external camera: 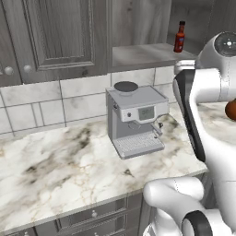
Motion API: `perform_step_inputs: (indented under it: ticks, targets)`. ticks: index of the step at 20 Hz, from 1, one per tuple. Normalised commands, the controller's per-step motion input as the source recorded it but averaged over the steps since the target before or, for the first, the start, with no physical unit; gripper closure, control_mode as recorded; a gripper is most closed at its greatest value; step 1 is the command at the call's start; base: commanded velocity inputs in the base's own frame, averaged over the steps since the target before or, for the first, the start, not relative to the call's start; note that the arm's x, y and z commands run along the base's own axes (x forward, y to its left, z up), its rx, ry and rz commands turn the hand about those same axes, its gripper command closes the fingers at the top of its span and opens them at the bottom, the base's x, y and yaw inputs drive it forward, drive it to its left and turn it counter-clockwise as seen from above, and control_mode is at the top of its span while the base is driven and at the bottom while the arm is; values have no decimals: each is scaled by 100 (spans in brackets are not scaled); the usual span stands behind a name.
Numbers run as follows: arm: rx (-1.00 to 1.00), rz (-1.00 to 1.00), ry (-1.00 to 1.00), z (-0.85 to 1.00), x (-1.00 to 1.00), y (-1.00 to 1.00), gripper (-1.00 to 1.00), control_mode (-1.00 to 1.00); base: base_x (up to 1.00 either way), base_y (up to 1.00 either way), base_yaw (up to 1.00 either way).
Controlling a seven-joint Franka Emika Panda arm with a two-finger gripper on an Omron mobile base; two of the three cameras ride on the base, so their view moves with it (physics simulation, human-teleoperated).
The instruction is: Take 2 condiments from the cabinet and move them on the counter near the stove.Make sure the condiments are lined up with each other, next to each other.
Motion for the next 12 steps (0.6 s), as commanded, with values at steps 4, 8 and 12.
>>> perform_step_inputs:
  ticks: [4,8,12]
  targets:
    - [0,-8,-1,24,41,-6,-100,-100,0,0,0]
    - [0,-6,-1,4,45,-2,-100,-100,0,0,0]
    - [0,-7,0,0,47,-9,-100,-100,0,0,0]
